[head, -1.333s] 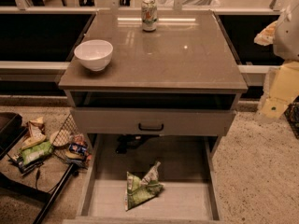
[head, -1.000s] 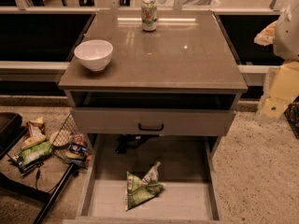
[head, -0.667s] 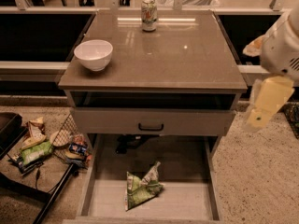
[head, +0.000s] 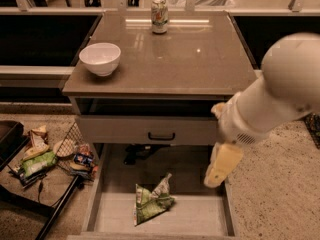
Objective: Pick green jalapeno chip bag from middle drawer and place on counter
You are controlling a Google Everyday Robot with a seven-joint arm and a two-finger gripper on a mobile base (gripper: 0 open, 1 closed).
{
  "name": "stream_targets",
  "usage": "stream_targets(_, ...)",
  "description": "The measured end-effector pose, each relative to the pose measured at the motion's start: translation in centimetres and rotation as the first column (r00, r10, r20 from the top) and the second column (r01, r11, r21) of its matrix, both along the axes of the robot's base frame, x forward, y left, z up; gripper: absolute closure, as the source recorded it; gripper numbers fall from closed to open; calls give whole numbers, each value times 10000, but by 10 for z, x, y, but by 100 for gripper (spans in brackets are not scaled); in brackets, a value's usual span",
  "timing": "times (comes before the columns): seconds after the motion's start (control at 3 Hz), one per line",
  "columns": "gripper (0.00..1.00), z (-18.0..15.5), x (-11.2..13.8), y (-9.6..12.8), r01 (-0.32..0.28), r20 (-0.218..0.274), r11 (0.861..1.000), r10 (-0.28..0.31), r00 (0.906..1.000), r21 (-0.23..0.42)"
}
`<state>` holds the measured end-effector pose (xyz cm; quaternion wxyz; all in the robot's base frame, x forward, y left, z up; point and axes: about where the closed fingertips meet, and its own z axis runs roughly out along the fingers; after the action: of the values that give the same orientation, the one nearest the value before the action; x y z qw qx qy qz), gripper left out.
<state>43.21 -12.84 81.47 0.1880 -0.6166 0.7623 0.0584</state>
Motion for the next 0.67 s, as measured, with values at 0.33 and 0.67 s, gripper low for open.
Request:
stream_targets(0.33, 0, -86, -3, 24, -287, -316, 9996, 285, 9991, -51)
stream_targets(0.67, 0, -144, 26, 41, -508, 292, 9973, 524, 9982, -534)
